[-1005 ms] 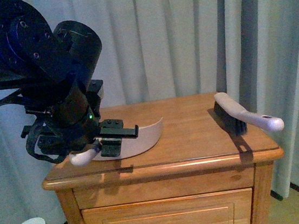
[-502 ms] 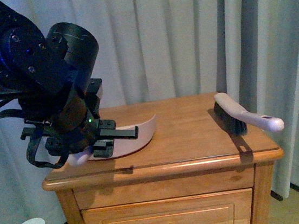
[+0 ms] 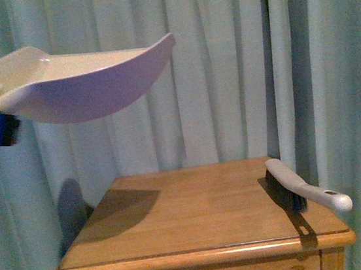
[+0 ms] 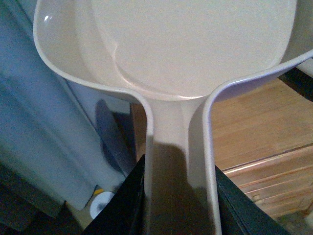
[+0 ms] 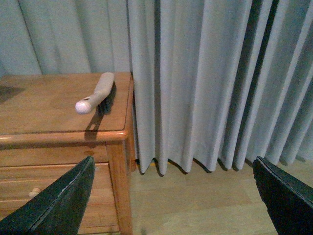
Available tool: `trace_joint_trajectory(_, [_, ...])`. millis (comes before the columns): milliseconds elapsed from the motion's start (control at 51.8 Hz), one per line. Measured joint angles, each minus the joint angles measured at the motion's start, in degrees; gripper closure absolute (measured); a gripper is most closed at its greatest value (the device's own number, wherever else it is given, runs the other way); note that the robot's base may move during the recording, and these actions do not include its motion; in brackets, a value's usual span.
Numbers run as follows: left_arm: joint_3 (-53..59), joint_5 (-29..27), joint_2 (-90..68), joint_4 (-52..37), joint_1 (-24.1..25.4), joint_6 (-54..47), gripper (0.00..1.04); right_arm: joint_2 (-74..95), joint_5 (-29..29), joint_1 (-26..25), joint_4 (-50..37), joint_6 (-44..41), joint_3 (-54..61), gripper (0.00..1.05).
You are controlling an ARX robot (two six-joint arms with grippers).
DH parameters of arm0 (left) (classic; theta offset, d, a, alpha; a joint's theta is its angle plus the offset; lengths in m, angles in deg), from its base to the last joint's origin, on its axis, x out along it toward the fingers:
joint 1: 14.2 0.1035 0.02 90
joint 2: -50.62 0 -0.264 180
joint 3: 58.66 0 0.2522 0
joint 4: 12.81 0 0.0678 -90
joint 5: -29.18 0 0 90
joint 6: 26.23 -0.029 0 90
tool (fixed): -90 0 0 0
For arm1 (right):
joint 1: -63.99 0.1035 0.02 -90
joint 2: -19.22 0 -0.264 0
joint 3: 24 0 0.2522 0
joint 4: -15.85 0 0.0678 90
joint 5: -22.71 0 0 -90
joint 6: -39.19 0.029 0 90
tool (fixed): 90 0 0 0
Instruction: Clean up trash
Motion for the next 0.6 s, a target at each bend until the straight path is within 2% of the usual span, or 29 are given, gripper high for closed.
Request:
trace_joint_trajectory(290, [8.9, 12.8, 24.9, 9.0, 13.0, -0.5, 0.77, 0.0, 0.0, 0.0, 0.0, 0.0, 0.0, 0.07])
trace_joint_trajectory(425, [12.2, 22.0, 35.1, 12.9, 21.0, 2.1, 0.77, 0.0, 0.0, 0.0, 0.0, 0.0, 0.0, 0.07])
trace_joint_trajectory(599, [14.8, 27.6, 42.1, 15.6, 26.7, 4.9, 0.77, 0.0, 0.0, 0.0, 0.0, 0.0, 0.0, 0.07])
